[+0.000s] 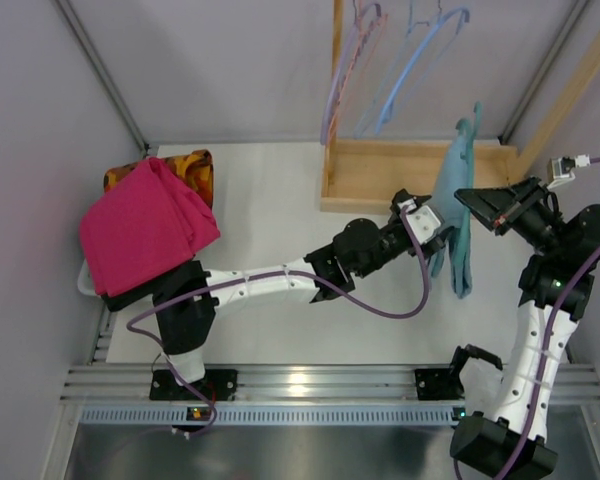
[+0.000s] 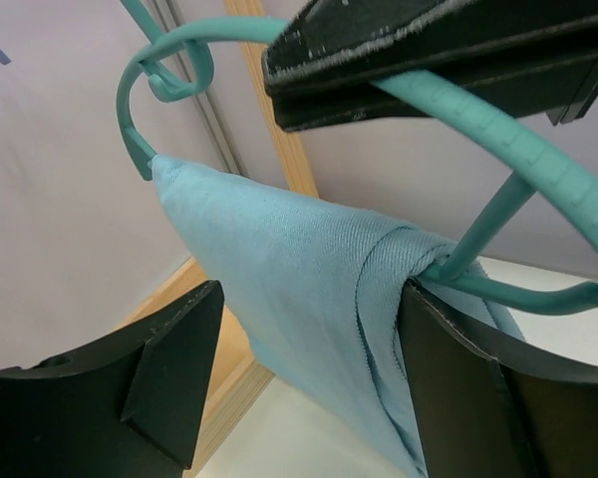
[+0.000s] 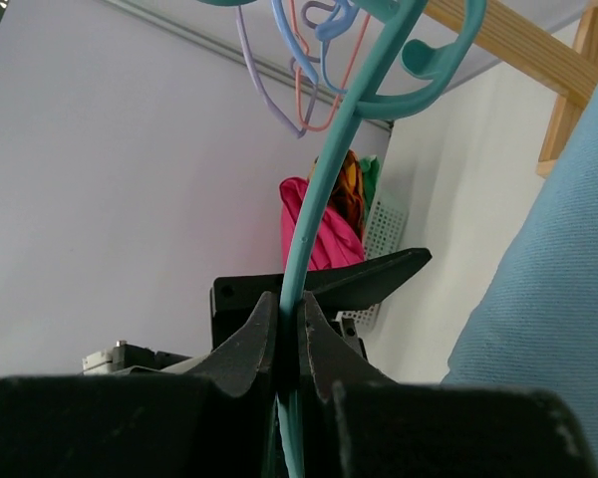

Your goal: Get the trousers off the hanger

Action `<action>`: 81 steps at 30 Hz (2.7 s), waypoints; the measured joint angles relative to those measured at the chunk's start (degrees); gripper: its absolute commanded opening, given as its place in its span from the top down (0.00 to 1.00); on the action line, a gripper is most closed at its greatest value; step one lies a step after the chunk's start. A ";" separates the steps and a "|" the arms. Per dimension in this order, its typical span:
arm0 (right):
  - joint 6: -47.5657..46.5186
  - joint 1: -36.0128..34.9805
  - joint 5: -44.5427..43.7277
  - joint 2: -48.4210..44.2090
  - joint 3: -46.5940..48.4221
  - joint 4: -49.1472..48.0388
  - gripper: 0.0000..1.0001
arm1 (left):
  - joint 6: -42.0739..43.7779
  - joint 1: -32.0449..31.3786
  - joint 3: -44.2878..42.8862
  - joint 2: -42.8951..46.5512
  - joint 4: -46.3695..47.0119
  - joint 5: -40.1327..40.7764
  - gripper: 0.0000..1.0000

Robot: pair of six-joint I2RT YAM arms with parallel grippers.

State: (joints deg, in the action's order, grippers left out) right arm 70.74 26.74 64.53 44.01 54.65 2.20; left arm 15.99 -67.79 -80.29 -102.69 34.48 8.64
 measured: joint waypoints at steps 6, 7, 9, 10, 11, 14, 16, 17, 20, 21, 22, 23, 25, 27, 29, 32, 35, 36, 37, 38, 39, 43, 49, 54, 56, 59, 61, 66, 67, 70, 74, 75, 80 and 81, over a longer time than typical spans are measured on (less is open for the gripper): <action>1.05 0.00 0.57 0.31 0.26 0.02 1.00 | 0.02 0.37 0.66 -0.07 -0.59 -0.74 0.19; 1.14 0.00 0.72 0.44 0.26 0.02 1.00 | 0.15 0.39 0.66 -0.20 -0.59 -0.72 0.19; 1.29 0.00 1.11 0.63 0.35 0.04 1.00 | 0.37 0.44 0.48 -0.76 -0.52 -0.66 0.19; 1.31 0.00 1.29 0.76 0.57 0.13 1.00 | 0.59 0.48 0.31 -1.38 -0.55 -0.46 0.19; 1.38 0.00 1.42 0.79 0.68 0.09 1.00 | 0.74 0.52 0.11 -1.95 -0.55 -0.39 0.19; 1.42 0.00 1.99 0.79 1.05 0.20 1.00 | 1.27 0.72 -0.31 -3.93 -0.57 -0.20 0.20; 1.40 -0.02 2.38 0.79 1.16 0.33 1.00 | 1.64 0.79 -0.33 -4.85 -0.68 0.00 0.26; 1.36 -0.02 2.45 0.83 1.29 0.50 1.00 | 1.77 0.81 -0.39 -5.18 -0.68 0.15 0.28; 1.29 -0.02 2.60 0.85 1.29 0.50 1.00 | 1.95 0.87 -0.81 -5.49 -0.72 0.46 0.31; 1.27 -0.02 2.58 0.85 1.29 0.50 1.00 | 1.97 0.94 -0.81 -5.46 -0.74 0.50 0.31; 1.25 -0.02 2.60 0.85 1.29 0.48 1.00 | 1.99 1.05 -0.81 -5.46 -0.74 0.50 0.34; 1.22 -0.02 2.58 0.85 1.29 0.48 1.00 | 1.99 1.16 -0.81 -5.46 -0.72 0.48 0.37; 1.20 -0.02 2.43 0.85 1.29 0.44 1.00 | 2.21 1.40 -0.76 -5.44 -0.74 0.15 0.46; 1.22 -0.02 2.36 0.85 1.29 0.39 1.00 | 2.16 1.62 -0.50 -5.22 -0.79 -0.37 0.65; 1.25 -0.02 2.21 0.85 1.29 0.33 1.00 | 2.69 1.84 -0.31 -5.03 -0.81 -0.70 0.85; 1.27 -0.02 1.92 0.85 1.25 0.07 1.00 | 3.13 2.25 -0.26 -4.81 -0.94 -0.92 1.00; 1.25 -0.02 1.90 0.83 0.96 -0.57 1.00 | 3.43 2.45 -0.28 -4.55 -1.09 -0.76 1.00; 1.20 -0.02 1.92 0.76 0.57 -0.92 1.00 | 3.43 2.56 -0.26 -4.39 -1.29 -0.74 1.00; 1.01 -0.02 1.95 0.63 0.04 -1.25 1.00 | 3.39 2.67 -0.28 -4.26 -1.62 -0.70 1.00; 0.57 -0.02 1.95 0.50 -0.70 -1.31 1.00 | 3.21 2.82 -0.28 -4.04 -2.12 -0.68 1.00; -0.04 -0.02 1.90 0.39 -1.60 -1.40 1.00 | 3.04 3.04 -0.28 -3.80 -2.91 -0.55 1.00; -2.67 -0.02 1.70 0.57 -5.27 -1.38 1.00 | 1.81 3.78 -1.90 -3.19 -7.43 0.24 1.00; -6.73 0.42 2.45 4.17 -7.48 -1.97 1.00 | -1.77 5.53 -8.50 -1.88 -16.72 1.77 1.00; -9.07 2.45 4.66 6.73 -11.19 -3.89 1.00 | -5.51 7.45 -13.55 0.50 -21.97 2.36 1.00; -9.68 3.91 5.68 7.89 -12.85 -4.09 1.00 | -6.62 7.85 -14.82 1.81 -23.37 2.27 1.00; -11.41 6.32 7.13 10.12 -13.84 -4.04 1.00 | -7.34 7.93 -15.80 3.67 -25.73 2.14 1.00; -13.84 8.24 7.89 12.07 -13.86 -3.26 1.00 | -7.67 7.93 -16.65 4.33 -26.91 1.99 1.00; -20.92 11.72 8.35 17.07 -13.86 2.08 1.00 | -9.05 7.96 -17.33 5.97 -30.93 -0.07 1.00; -22.14 11.98 8.37 17.79 -13.86 3.17 1.00 | -9.40 7.96 -17.33 6.49 -32.13 -0.39 1.00; -25.44 12.11 8.24 19.23 -13.86 5.51 1.00 | -10.60 7.96 -16.02 8.85 -34.07 -0.90 1.00; -30.84 12.92 5.27 21.44 -13.86 6.78 1.00 | -12.07 8.35 -14.27 14.16 -35.06 -0.74 1.00; -31.85 13.03 4.85 21.90 -13.84 7.26 1.00 | -12.31 8.44 -14.21 15.74 -35.12 -0.50 1.00; -35.23 13.07 3.78 23.19 -13.68 9.73 1.00 | -12.46 8.46 -14.21 23.58 -35.23 -0.42 1.00; -35.54 13.07 3.80 23.19 -13.40 10.29 1.00 | -12.46 8.46 -14.14 25.22 -35.65 -0.72 1.00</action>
State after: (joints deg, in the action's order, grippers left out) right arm 35.20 39.81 68.34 67.20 41.25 12.49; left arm 3.53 -59.33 -94.43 -77.47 -1.17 7.92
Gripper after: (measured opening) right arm 0.044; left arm 0.209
